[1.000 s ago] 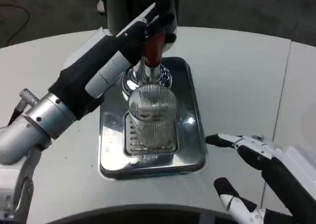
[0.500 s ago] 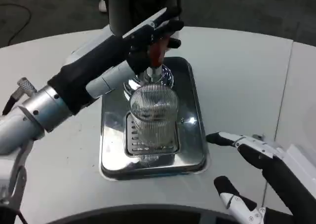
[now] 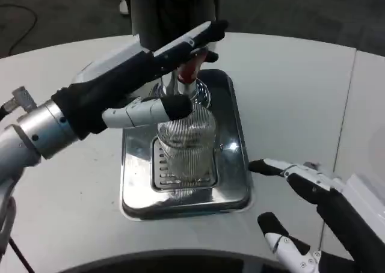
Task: Grasp the cup under the faucet to collect the drink, then remove the cup.
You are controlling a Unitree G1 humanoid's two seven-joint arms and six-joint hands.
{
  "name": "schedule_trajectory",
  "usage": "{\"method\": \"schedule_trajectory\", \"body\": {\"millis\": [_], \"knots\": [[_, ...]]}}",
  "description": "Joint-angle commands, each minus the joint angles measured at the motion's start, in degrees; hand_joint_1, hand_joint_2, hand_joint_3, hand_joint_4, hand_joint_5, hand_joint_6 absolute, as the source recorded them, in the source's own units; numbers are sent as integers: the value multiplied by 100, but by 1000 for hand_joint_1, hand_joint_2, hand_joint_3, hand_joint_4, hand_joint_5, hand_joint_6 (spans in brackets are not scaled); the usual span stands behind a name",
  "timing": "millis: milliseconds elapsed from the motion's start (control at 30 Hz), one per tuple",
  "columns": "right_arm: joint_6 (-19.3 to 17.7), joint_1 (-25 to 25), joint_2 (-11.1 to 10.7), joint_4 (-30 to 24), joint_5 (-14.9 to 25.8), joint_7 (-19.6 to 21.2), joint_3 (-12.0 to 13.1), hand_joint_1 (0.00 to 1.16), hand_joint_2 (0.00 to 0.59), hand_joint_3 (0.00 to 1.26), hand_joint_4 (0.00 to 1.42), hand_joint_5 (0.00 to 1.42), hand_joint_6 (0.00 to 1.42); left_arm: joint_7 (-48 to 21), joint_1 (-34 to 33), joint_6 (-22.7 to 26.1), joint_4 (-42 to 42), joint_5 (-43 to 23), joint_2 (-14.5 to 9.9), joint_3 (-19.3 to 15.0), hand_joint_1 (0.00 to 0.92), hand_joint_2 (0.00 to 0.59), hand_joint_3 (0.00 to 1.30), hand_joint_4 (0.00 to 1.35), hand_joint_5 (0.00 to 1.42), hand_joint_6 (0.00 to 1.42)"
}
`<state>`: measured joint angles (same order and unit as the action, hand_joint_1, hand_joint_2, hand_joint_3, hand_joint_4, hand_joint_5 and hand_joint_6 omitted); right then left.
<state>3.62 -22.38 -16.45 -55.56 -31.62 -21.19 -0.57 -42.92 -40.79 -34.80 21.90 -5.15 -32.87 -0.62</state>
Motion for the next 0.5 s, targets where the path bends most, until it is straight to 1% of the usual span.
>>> {"method": "schedule_trajectory", "body": {"millis": [33,233,267,300,333,400,433,500], "knots": [[-34,25,18,-20,29,38,-30,449,497,228,194,144,51,-138,20,-343,76,240,-129,170,0,64,17,11,127,45],[14,80,82,66,52,63,-96,448,497,228,194,144,73,-65,13,-526,179,365,-188,191,0,64,17,6,127,43],[20,111,109,111,52,83,-124,479,458,225,194,144,92,-43,10,-560,195,393,-202,206,0,64,17,5,127,43],[32,142,144,170,57,110,-153,502,437,216,194,144,104,-23,11,-584,209,411,-211,218,0,64,17,5,127,43],[52,171,192,241,72,144,-181,529,401,208,194,144,116,-1,14,-605,222,433,-219,230,0,64,17,4,127,43],[78,211,291,371,112,219,-218,572,369,197,194,144,136,30,14,-646,248,471,-233,253,0,64,17,4,125,43],[81,230,335,432,123,260,-235,600,337,187,185,156,149,44,12,-661,259,483,-238,264,0,64,17,4,124,43],[74,266,423,557,132,359,-275,645,308,175,184,158,169,73,4,-672,284,495,-247,288,0,64,17,4,121,43]]}}
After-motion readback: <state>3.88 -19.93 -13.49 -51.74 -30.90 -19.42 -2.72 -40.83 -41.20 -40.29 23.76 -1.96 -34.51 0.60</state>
